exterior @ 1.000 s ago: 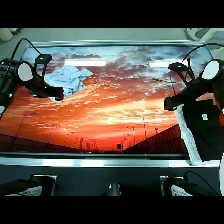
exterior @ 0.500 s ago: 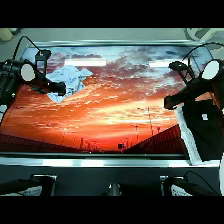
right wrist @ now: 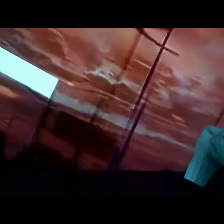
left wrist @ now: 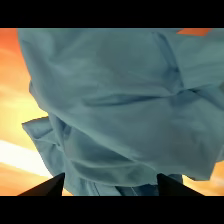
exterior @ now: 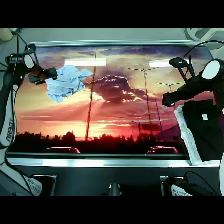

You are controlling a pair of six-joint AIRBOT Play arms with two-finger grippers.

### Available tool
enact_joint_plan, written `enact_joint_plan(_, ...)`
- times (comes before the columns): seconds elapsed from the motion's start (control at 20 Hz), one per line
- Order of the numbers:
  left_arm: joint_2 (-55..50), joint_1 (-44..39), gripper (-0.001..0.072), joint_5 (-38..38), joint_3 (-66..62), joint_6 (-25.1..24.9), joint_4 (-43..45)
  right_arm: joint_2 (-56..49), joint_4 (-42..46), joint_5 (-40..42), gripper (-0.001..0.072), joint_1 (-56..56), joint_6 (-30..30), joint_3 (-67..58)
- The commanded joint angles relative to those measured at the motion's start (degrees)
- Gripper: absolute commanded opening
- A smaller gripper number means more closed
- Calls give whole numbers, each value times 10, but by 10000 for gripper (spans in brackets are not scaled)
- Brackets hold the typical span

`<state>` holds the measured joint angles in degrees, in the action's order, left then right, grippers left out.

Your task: Fold the shirts.

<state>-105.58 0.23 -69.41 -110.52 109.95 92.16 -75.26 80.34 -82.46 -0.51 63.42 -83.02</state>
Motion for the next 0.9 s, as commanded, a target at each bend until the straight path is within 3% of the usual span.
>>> enact_joint_plan(0.0,-102,53,720,-38,-66,30,-117,0,-17,15,701,0,0,0)
enact_joint_plan(0.25,-131,31,720,41,-38,-8,-141,0,-35,30,700,0,0,0)
enact_joint_plan(0.3,-135,29,590,33,-38,1,-142,0,-42,31,699,0,0,0)
enact_joint_plan(0.35,-136,28,252,23,-38,1,-145,0,-47,33,699,0,0,0)
enact_joint_plan(0.4,-131,28,46,11,-40,-19,-162,0,-47,39,698,0,-10,0)
enact_joint_plan(0.55,-85,27,28,-6,-69,-136,-251,2,-36,42,624,0,-78,-17)
enact_joint_plan(0.7,51,8,28,6,-76,-265,-336,11,-10,35,623,0,-78,-100)
enact_joint_plan(0.85,216,-44,27,9,-76,-300,-374,47,24,37,623,0,-78,-204)
